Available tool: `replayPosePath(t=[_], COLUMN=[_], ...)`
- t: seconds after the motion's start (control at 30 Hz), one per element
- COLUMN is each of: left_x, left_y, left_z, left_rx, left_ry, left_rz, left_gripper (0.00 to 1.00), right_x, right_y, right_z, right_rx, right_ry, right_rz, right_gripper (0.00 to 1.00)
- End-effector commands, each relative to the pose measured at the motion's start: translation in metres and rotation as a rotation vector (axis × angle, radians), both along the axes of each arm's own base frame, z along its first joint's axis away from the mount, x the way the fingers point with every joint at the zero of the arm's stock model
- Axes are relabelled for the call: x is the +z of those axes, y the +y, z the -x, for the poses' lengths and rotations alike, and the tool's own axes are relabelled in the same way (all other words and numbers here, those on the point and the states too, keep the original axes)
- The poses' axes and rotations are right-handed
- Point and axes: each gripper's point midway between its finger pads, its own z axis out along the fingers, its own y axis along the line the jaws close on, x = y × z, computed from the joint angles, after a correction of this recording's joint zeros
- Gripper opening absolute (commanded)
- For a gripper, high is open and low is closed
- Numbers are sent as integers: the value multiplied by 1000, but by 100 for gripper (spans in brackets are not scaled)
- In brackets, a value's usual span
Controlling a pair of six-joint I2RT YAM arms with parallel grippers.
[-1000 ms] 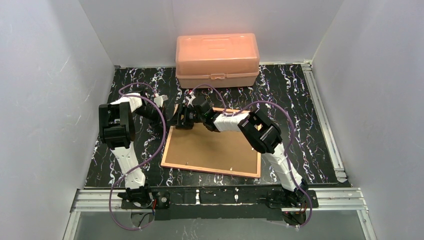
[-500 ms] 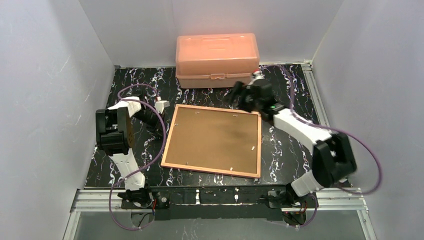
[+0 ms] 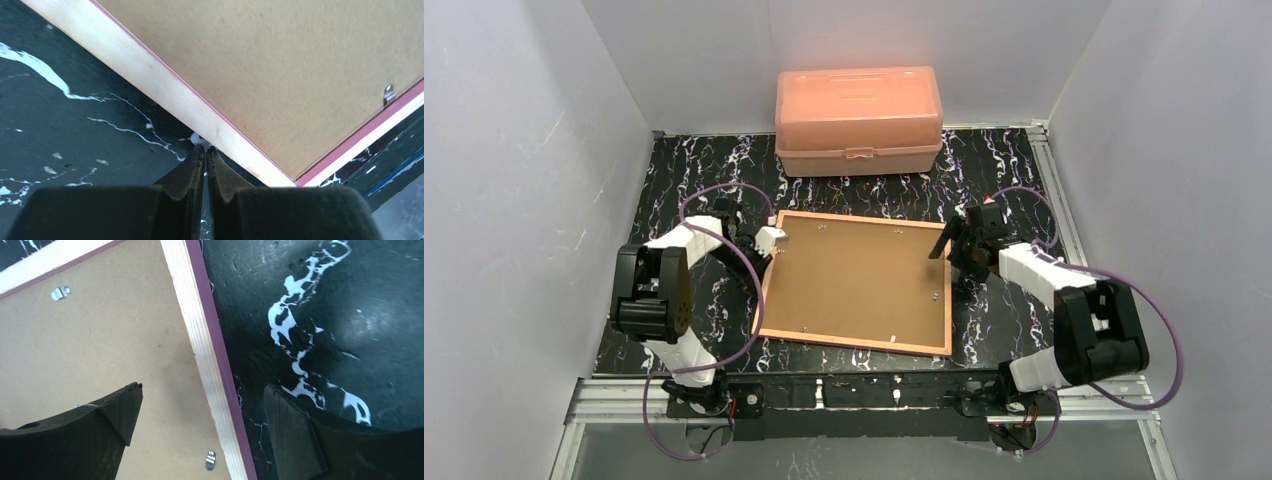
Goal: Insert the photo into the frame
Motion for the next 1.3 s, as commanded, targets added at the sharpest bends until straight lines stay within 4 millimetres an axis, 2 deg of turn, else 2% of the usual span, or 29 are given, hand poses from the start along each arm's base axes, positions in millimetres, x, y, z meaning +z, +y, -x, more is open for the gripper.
replayPosePath(t=[0.0, 0.23, 0.47, 0.6, 0.7, 0.8, 0.9, 1.0, 1.07, 1.13, 1.17, 1.2, 1.27], left_x=[-8, -17, -10, 2, 10, 22, 36, 58, 70, 82, 77, 84, 81], left_y=[14, 23, 19, 18, 17, 22, 28, 25, 24, 31, 37, 41, 63], left_z=[30, 46, 70, 95, 111, 113, 92, 53, 13, -46, -66, -94, -132], left_rx=[-113, -250, -406, -511, -578, -619, -611, -521, -396, -225, -141, -68, 85], left_ry=[20, -22, -23, -2, 21, 32, -9, -48, -85, -173, -184, -235, -267], left_rz=[-58, -105, -73, -31, 1, -13, -67, -59, -54, -83, -90, -103, -121], left_gripper=[5, 5, 4, 4, 5, 11, 20, 27, 29, 29, 29, 29, 29], right_x=[2, 7, 19, 15, 10, 24, 54, 78, 85, 83, 79, 77, 70], right_y=[19, 59, 140, 172, 185, 170, 143, 121, 108, 98, 99, 100, 103], right_z=[-25, -49, -74, -85, -88, -96, -102, -91, -74, -48, -33, -18, 16], right_rx=[39, 119, 275, 348, 396, 355, 286, 237, 211, 186, 187, 187, 199], right_ry=[-43, -60, -102, -101, -81, -119, -188, -227, -210, -157, -130, -110, -61], right_rz=[-79, -149, -116, -88, -45, 32, 102, 134, 137, 109, 65, 14, -70], right_gripper=[99, 99, 99, 99, 99, 99, 99, 99, 99, 99, 99, 99, 99])
